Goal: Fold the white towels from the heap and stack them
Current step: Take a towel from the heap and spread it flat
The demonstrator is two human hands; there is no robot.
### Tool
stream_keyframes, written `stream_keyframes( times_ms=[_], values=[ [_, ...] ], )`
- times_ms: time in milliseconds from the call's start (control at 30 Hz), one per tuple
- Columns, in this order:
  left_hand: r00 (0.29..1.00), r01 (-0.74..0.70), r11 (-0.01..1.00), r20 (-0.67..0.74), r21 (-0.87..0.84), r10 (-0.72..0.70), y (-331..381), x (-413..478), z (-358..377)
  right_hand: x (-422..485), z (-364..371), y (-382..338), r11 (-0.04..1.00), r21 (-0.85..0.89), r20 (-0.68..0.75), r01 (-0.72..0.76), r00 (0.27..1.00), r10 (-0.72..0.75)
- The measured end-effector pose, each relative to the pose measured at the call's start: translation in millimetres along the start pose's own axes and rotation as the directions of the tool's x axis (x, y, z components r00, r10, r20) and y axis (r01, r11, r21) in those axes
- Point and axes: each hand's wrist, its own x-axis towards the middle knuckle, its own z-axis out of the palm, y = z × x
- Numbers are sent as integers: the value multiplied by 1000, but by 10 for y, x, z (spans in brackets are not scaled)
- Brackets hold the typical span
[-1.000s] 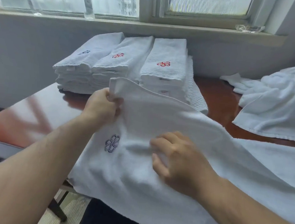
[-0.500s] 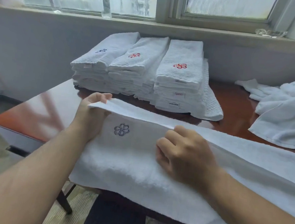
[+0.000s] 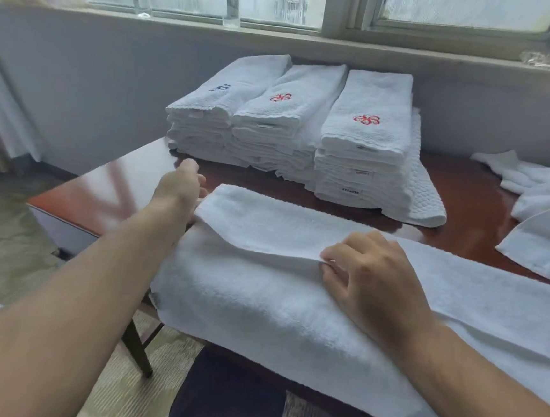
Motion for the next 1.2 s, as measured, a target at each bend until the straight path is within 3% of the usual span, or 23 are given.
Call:
stream_keyframes(
  times_ms=[67,133,167,233,367,533,633,800,900,967,1000,1067,1100,1167,1200],
  values=[
    [996,-27,923,93,385,-9,41,-13,-106,-12,6,12,999,32,16,-5,1000,4],
    [976,-183,698,211,692,46,28,-60,-135,-21,8,16,998,67,24,-19,1000,18],
    [966,-247,605,245,756,89,-2,-81,-113,-21,9,20,997,77,23,-21,1000,19],
    [957,-291,556,235,778,172,-45,-109,-28,-14,2,24,996,90,25,-15,1000,12],
    [980,-193,695,103,693,170,0,-149,23,-13,1,19,990,126,-31,59,998,-55],
    [981,-196,750,131,632,146,82,-250,-43,-16,-11,6,979,162,-19,121,993,-120],
    [970,-242,644,174,726,169,77,-304,-83,-9,-19,15,977,185,36,108,993,-117],
    [951,-260,492,132,831,280,-112,-299,-128,-13,-31,2,980,188,109,64,990,-85],
    [845,-396,350,186,849,502,-145,-448,-25,-45,-102,13,974,223,212,-40,977,-9],
    [730,-581,292,329,759,599,-188,-610,110,-89,-202,83,964,215,159,-153,980,120],
    [698,-646,265,414,716,584,-235,-689,190,-118,-247,166,965,132,114,-227,970,213],
    [720,-667,225,538,710,438,-380,-797,336,-185,-328,394,887,-183,162,-425,877,453],
    [748,-647,192,564,738,351,-457,-817,383,-233,-353,512,807,-322,265,-495,771,579],
    [767,-626,127,577,770,280,-547,-785,430,-332,-360,686,741,-403,445,-538,592,672],
    [762,-630,114,584,768,281,-553,-744,446,-368,-343,748,747,-388,470,-540,581,665]
  ],
)
